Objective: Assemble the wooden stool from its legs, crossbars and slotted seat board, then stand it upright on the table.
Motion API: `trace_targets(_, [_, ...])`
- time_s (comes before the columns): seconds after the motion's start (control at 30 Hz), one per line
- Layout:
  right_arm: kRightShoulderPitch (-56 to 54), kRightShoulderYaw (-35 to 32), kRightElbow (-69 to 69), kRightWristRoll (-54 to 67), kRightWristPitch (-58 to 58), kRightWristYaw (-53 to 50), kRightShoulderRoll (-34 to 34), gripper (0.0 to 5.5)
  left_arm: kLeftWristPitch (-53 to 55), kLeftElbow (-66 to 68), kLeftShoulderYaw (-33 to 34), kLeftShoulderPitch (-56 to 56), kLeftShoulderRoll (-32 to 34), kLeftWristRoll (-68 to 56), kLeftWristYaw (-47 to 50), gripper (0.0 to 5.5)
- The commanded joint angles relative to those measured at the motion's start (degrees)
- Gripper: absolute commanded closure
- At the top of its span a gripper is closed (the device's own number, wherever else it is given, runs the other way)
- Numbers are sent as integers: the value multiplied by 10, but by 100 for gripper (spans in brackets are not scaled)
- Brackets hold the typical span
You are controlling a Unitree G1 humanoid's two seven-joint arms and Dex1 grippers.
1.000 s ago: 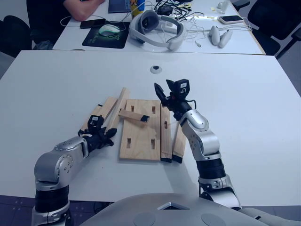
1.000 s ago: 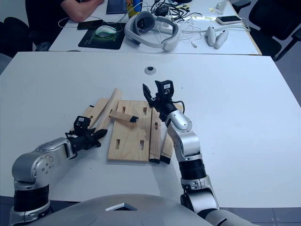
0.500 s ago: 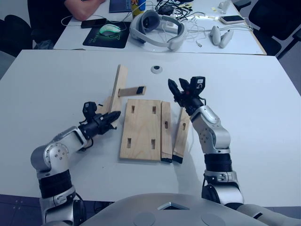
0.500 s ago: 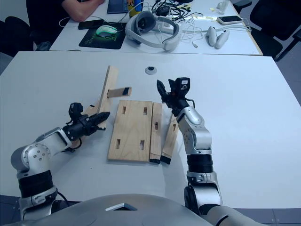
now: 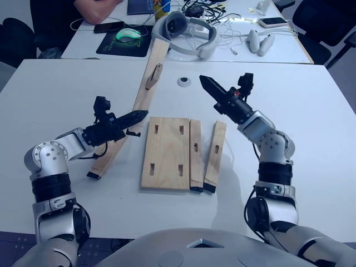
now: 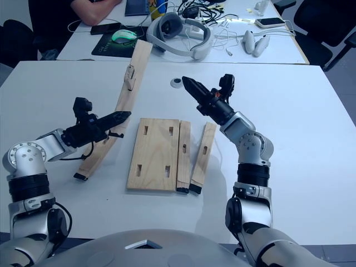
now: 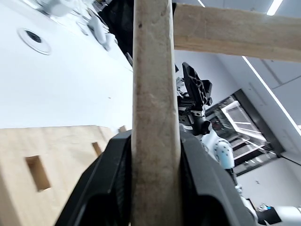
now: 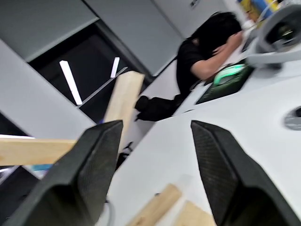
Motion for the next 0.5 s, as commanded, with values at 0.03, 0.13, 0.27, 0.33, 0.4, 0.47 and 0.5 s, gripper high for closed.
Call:
trace_targets(0.03, [-23, -5, 8, 46, 43, -15, 23, 281, 10, 17, -27, -22, 1, -9, -25, 444])
trace_targets(0.13, [-30, -6, 19, 61, 55, -27, 39, 281, 17, 8, -48, -20, -5, -12, -30, 444])
trace_targets(0.27, [-34, -15, 25, 78, 63, -39, 48, 281, 31, -7, -75, -13, -7, -16, -39, 444])
trace_targets(0.33, [-37, -15, 29, 81, 65, -40, 49, 281, 35, -15, -84, -6, -6, -16, -42, 444])
trace_targets(0.4, [-38, -11, 31, 79, 65, -40, 46, 281, 39, -21, -91, -2, -4, -18, -45, 444])
trace_targets(0.47, [-39, -14, 35, 82, 64, -42, 46, 281, 44, -25, -97, 2, 1, -19, -50, 444])
trace_targets(0.5, [-40, -15, 37, 84, 65, -42, 46, 281, 47, -28, -99, 4, 4, -20, -52, 444])
